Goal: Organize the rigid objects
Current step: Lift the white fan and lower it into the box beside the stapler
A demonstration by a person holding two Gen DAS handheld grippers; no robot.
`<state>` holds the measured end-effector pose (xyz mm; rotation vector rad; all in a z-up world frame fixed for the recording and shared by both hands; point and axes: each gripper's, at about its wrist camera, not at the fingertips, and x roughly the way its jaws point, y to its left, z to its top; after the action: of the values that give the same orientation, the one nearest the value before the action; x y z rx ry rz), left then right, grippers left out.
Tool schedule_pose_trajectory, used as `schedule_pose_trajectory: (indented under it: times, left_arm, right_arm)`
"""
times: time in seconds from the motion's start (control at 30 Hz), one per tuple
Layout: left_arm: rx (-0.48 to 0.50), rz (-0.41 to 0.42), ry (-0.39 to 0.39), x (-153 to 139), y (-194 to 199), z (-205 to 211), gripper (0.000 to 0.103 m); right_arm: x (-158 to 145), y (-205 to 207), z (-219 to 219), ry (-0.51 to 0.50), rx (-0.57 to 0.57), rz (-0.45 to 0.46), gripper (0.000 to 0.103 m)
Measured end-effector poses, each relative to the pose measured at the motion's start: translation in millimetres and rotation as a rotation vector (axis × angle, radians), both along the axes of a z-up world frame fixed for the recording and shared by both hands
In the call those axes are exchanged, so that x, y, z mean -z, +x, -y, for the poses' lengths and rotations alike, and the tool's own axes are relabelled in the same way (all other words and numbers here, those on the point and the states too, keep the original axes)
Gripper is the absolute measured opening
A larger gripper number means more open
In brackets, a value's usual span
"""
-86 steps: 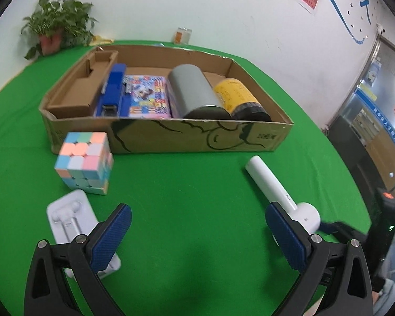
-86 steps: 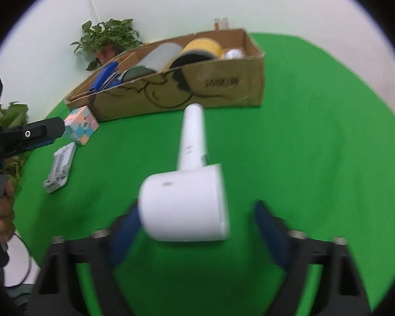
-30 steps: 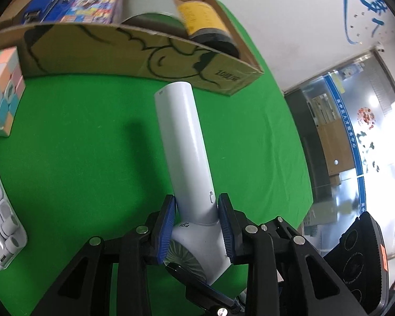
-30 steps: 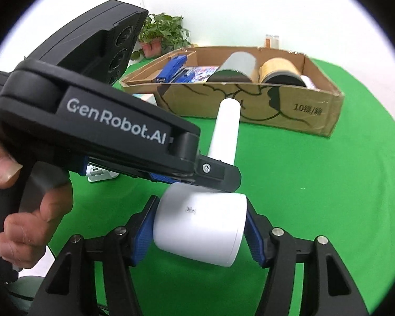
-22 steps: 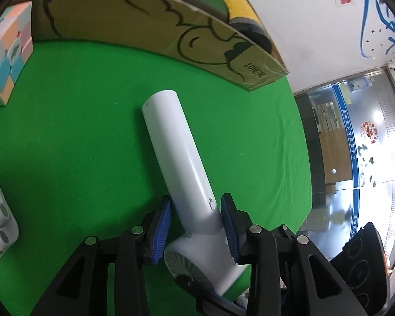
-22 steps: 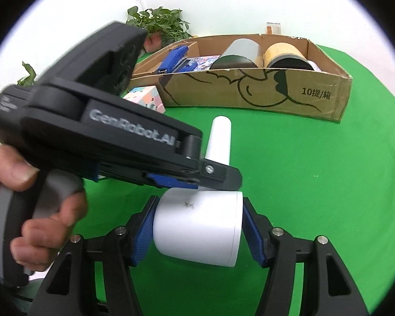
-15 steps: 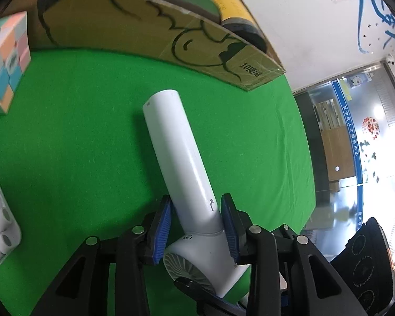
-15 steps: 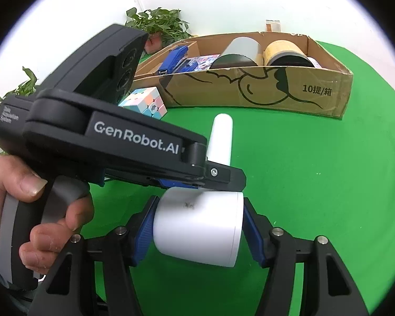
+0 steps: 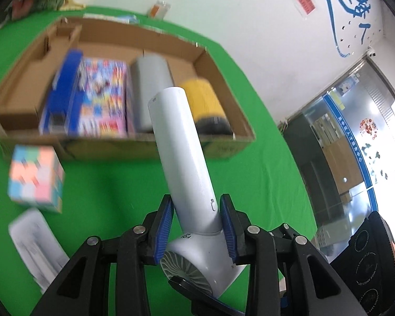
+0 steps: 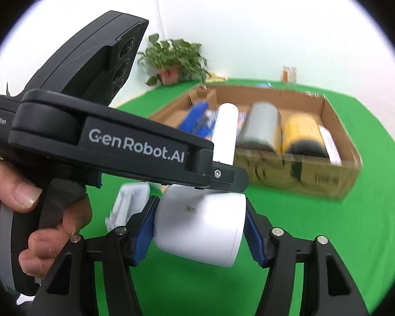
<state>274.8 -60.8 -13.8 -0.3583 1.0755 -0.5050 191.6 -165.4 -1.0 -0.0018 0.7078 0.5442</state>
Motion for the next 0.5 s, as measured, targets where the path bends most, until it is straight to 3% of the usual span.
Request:
schedule_pose_trajectory:
  times: [0.2, 0.4, 0.5]
  left_arm:
    - [-0.017, 0.054, -0.003, -36, 34, -19, 0.032]
    - [-0.028, 0.075, 0.005, -62, 65, -40, 0.031]
    - [-0.029, 0.047, -0.014, -60, 86, -50, 0.031]
  right_arm:
    - [-25, 22, -32, -0.022, -0.004, 0.08, 0.06]
    - [-33, 59, -52, -0.021, -0.005, 0.09, 0.06]
    - [-32, 79, -58, -0.025, 0.002, 0.074, 0.06]
